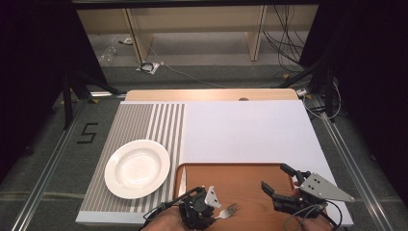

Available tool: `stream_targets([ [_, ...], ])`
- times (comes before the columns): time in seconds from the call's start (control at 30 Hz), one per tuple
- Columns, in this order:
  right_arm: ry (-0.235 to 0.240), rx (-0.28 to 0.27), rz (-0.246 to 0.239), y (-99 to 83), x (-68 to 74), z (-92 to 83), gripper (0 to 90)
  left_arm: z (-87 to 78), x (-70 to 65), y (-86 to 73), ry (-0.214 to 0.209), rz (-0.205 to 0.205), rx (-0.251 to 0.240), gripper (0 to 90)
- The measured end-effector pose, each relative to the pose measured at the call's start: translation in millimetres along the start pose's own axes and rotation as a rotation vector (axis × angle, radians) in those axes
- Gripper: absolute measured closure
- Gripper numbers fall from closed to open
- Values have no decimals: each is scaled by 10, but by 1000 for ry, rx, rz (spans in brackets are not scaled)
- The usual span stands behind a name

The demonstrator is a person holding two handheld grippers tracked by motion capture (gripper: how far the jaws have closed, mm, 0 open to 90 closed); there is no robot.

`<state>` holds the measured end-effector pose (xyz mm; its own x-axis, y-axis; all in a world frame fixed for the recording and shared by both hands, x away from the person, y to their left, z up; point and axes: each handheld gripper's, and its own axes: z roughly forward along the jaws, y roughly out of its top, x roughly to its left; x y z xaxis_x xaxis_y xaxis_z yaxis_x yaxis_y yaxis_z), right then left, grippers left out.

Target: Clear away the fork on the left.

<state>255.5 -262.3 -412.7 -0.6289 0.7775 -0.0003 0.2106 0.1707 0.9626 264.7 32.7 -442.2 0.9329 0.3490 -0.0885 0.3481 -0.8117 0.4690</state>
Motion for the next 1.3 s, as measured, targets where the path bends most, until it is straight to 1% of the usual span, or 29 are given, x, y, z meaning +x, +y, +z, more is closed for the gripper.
stream_targets([
  [0.1,0,-2,-1,-4,5,7,184,38,-27,-4,-4,14,3,873],
  [0.17,0,-1,1,-1,4,5,184,69,-41,-9,-2,21,5,891],
  [0.2,0,-2,-1,-4,3,8,185,90,-51,-11,-5,21,5,892],
  [0.23,-1,-1,-2,-5,3,9,184,108,-57,-12,-6,30,14,892],
  [0.37,-1,-2,-1,-4,5,10,185,178,-86,-22,4,46,33,893],
  [0.53,-1,-1,0,-4,5,10,185,195,-88,-24,26,56,40,893],
  [0.67,0,-3,-1,-3,9,12,184,207,-73,-27,18,63,43,893],
  [0.77,0,1,-7,-7,10,13,184,212,-58,-26,24,67,48,893],
  [0.87,0,-2,-2,-3,10,16,184,211,-34,-33,37,62,53,893],
  [0.97,0,2,-7,-5,12,14,184,205,-3,-39,50,52,55,893],
  [1.1,1,1,-7,-6,10,15,184,194,48,-51,54,46,53,893],
  [1.3,1,-1,-5,-4,11,14,185,172,128,-73,64,22,53,893],
])
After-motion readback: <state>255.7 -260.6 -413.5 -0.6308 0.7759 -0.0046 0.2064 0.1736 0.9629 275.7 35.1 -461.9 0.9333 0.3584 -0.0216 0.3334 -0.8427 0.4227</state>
